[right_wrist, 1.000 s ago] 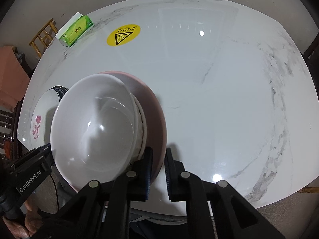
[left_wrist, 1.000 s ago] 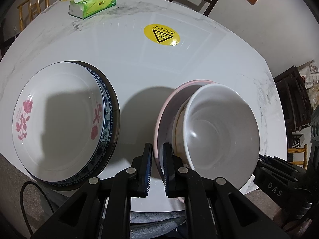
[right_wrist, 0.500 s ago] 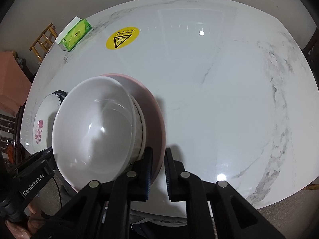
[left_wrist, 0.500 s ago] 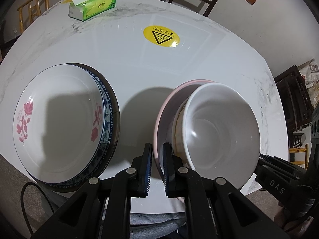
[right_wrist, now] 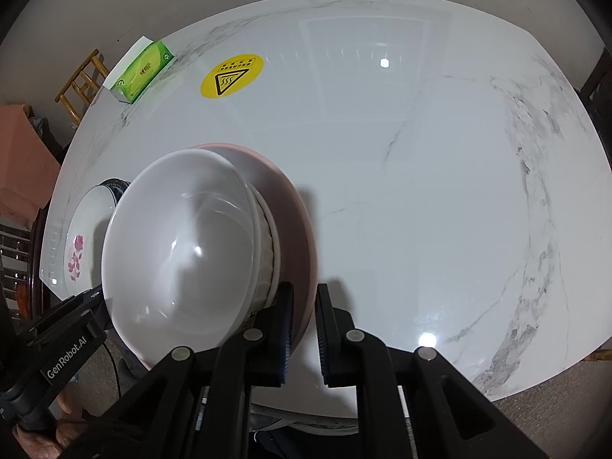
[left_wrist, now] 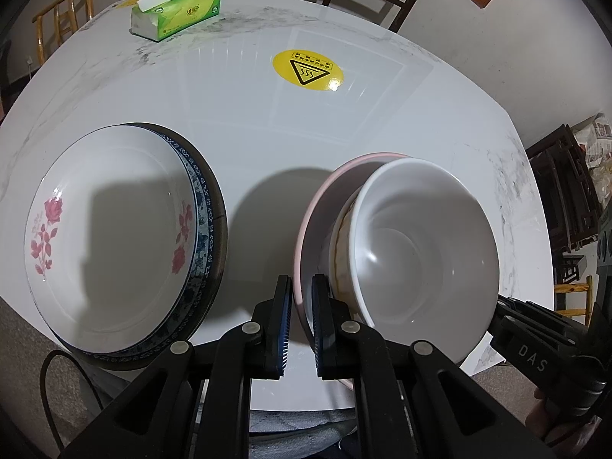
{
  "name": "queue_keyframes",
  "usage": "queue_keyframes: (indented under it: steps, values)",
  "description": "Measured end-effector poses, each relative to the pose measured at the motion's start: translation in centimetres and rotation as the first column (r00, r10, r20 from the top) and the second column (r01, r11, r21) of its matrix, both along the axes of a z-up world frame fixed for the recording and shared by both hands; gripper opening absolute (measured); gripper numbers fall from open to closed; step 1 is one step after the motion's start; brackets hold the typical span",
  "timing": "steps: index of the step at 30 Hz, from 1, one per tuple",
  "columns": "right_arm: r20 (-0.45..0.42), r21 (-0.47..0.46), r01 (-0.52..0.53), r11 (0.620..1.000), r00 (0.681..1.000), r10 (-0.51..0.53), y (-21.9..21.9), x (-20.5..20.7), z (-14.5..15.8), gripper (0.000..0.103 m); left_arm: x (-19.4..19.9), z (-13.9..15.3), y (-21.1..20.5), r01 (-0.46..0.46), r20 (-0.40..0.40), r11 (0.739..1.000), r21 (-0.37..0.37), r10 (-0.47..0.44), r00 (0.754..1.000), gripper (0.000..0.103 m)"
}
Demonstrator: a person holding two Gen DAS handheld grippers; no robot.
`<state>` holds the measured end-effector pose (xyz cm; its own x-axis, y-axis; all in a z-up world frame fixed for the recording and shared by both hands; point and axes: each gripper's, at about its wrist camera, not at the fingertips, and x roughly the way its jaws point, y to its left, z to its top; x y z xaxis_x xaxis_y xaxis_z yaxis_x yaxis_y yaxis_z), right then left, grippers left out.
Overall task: Organize plates and bowls
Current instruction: 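Lift the nested bowls with the left gripper and carry them over the plate stack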
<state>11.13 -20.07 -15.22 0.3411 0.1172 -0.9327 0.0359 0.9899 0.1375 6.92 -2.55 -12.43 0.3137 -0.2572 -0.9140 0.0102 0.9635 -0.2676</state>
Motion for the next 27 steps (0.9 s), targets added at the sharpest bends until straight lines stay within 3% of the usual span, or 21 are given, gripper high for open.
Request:
queue_keyframes:
  steps: [27]
  values:
    - [0.014, -0.011, -0.008, 1.000, 1.000, 0.008, 0.5, 0.0, 1.6, 0.012, -0.3, 1.4, 0.3, 0.007, 0.006, 1.000, 0.005, -0.007, 1.000, 0.006]
